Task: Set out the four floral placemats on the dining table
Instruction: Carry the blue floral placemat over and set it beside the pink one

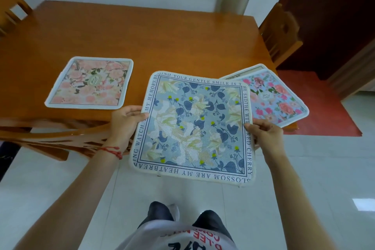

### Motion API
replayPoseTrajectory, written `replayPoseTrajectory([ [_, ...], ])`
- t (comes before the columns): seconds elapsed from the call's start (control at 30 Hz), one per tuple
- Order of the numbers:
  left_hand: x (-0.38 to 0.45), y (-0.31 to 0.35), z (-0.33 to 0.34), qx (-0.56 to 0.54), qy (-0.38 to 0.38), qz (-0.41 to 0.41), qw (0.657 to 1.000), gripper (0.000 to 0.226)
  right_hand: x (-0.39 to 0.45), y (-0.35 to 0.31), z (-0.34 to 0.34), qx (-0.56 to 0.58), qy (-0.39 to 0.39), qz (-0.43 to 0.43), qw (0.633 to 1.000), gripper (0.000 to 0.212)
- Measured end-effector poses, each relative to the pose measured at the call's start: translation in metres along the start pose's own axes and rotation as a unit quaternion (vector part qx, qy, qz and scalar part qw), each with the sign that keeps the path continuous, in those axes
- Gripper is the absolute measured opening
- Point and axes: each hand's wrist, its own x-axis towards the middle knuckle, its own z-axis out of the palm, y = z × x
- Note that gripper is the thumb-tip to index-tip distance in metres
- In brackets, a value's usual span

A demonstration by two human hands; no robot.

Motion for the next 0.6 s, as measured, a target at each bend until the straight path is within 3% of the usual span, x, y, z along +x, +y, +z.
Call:
replayPoseTrajectory([
  [0.43, 0.092, 0.014, 0.028, 0.023, 0.048, -0.027, 0.998, 0.015, 0.113, -0.019, 0.046, -0.011, -0.065, 0.017, 0.998, 0.004],
  [0.6, 0.124, 0.017, 0.05, 0.038, 0.065, -0.047, 0.996, 0.029, 0.16, -0.016, 0.059, -0.049, -0.085, 0.009, 0.995, 0.003],
])
